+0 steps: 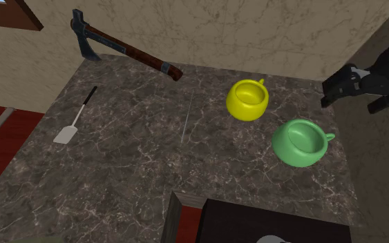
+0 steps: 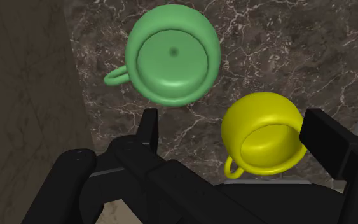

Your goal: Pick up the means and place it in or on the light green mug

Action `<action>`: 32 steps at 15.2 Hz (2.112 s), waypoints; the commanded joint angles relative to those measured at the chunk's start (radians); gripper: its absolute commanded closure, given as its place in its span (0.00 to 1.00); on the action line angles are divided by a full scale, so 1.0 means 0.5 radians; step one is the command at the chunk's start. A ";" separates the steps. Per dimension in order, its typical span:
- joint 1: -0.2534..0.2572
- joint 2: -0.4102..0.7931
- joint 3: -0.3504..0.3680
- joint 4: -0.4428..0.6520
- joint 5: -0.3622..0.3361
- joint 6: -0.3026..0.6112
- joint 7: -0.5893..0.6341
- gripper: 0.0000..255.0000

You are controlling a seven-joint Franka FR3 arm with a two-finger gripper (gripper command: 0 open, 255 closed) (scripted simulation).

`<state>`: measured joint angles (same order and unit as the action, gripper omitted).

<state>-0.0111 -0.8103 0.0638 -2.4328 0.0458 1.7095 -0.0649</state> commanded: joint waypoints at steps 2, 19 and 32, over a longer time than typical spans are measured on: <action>0.015 0.006 0.041 -0.031 0.024 0.039 0.041 0.00; 0.204 0.582 0.807 -0.177 0.305 0.806 0.776 0.00; 0.071 1.605 1.435 0.225 -0.313 1.294 1.716 0.00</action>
<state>0.0280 -0.0569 0.7644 -2.3481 -0.0598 2.3504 0.7420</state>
